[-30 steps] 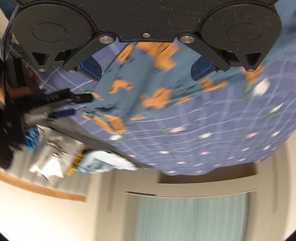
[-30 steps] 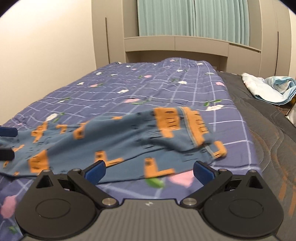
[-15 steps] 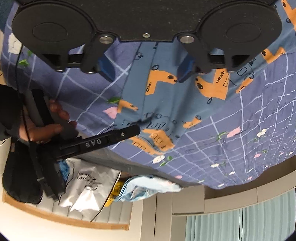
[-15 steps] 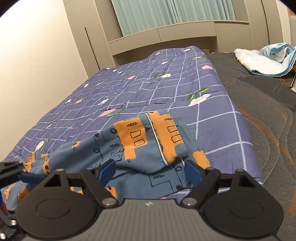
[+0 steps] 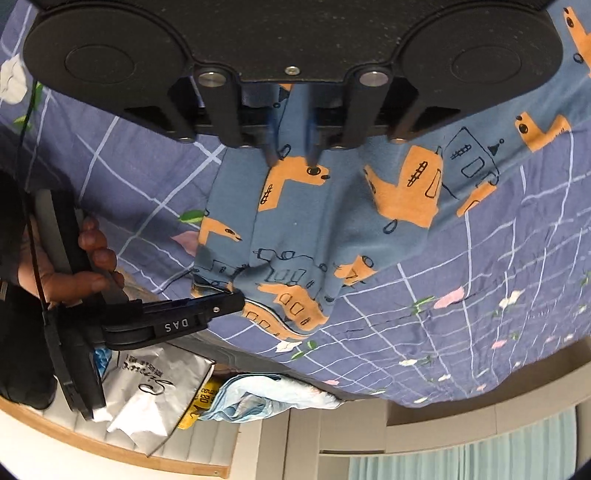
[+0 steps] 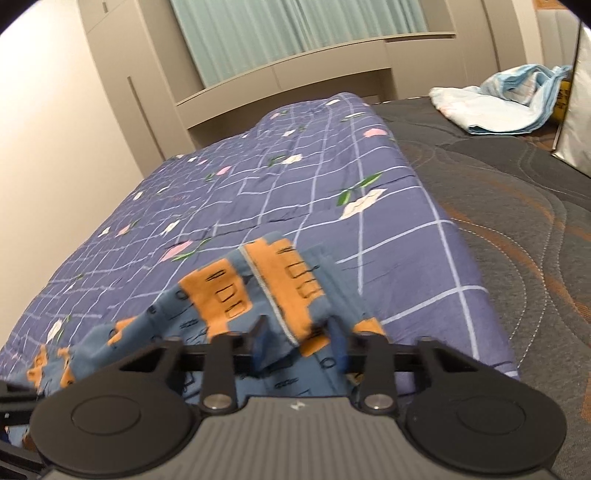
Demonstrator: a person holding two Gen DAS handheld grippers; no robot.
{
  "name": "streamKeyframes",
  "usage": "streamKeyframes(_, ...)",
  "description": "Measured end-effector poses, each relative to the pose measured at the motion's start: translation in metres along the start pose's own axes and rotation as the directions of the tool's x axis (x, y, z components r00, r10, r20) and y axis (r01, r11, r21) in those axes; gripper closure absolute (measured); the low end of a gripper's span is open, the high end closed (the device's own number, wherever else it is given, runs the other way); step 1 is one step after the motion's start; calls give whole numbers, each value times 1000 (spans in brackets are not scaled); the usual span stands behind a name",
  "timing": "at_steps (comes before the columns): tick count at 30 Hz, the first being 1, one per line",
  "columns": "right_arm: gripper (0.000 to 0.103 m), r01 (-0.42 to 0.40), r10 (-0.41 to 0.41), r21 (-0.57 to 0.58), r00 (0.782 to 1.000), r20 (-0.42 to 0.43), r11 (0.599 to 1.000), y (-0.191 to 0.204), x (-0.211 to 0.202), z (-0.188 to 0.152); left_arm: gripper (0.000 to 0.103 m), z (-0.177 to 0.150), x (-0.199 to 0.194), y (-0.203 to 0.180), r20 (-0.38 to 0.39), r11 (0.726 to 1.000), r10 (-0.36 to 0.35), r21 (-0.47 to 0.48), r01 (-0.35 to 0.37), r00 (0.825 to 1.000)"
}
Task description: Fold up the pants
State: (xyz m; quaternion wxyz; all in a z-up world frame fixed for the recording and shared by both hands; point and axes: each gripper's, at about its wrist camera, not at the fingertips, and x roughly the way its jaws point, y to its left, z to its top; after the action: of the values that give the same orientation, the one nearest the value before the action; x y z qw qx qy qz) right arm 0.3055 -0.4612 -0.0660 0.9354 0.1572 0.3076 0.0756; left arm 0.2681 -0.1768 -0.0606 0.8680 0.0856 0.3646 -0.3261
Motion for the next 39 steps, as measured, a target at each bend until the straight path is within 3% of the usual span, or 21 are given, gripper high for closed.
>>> streamKeyframes(1,83,-6,6,12,1000,1,1000,-2,1,1,92,1,0,1,0,1000,-3,-9,3,1000)
streamKeyframes(4,102,5,-5,0,1000,23,1000,0,-2,4,103,3,-3,5,11,998,-25,-54,25,1000)
streamKeyframes(8,103,-1,1,0,997,76,1000,1,-21,7,103,4,-8,3,28,996,-49,-76,51,998)
streamKeyframes(11,102,16,-15,-14,998,64,1000,0,-27,7,103,4,-10,0,31,996,-58,-68,61,998)
streamKeyframes(16,80,-9,10,21,1000,-12,1000,-5,-13,6,102,1,-8,-1,14,998,-29,-59,29,999)
streamKeyframes(18,61,-26,28,47,999,-36,999,-5,-4,4,103,0,-8,-1,11,998,-28,-52,29,1000)
streamKeyframes(22,61,-37,41,132,999,-30,991,-8,8,5,103,0,-7,0,12,998,-30,-59,31,999)
streamKeyframes(23,64,-25,30,147,999,-28,989,-9,10,6,103,0,-7,1,12,998,-29,-62,30,999)
streamKeyframes(27,97,11,-10,168,1000,-10,986,-9,12,8,103,0,-8,1,18,997,-31,-74,32,999)
streamKeyframes(34,98,34,-42,130,997,60,991,-10,-27,1,103,0,-14,-5,29,996,-66,-64,68,997)
streamKeyframes(39,98,62,-69,118,996,52,991,-16,-47,-6,103,-3,-13,-11,19,994,-90,-62,91,996)
